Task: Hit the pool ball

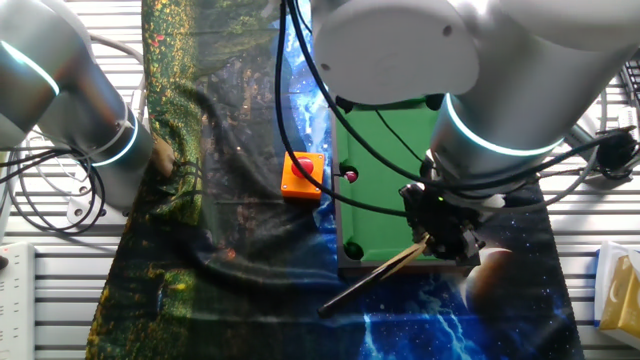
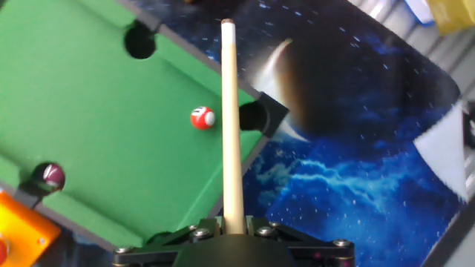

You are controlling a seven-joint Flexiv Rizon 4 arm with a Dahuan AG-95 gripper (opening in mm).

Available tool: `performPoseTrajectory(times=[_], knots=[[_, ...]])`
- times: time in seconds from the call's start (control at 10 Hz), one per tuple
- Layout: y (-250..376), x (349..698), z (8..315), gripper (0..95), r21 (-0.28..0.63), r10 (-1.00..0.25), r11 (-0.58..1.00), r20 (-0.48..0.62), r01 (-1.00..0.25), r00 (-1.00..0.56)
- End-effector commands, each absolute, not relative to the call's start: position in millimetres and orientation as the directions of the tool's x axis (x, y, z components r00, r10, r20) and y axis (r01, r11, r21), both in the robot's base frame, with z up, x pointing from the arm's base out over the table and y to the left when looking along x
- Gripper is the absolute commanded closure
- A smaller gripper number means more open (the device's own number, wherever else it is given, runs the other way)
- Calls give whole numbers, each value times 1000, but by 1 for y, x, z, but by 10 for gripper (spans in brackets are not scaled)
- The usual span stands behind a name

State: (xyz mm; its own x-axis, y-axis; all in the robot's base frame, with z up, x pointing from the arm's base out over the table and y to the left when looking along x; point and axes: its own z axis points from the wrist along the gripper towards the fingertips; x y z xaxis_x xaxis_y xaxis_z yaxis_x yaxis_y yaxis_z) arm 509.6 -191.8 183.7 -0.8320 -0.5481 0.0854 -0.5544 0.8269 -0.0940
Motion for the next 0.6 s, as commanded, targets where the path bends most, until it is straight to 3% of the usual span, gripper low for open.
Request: performPoseTrajectory(times=[0.1, 0.6], knots=[[-193, 509, 184, 950, -81, -578, 804, 122, -589, -807], [-216, 497, 187, 950, -71, -731, 663, 155, -745, -665]])
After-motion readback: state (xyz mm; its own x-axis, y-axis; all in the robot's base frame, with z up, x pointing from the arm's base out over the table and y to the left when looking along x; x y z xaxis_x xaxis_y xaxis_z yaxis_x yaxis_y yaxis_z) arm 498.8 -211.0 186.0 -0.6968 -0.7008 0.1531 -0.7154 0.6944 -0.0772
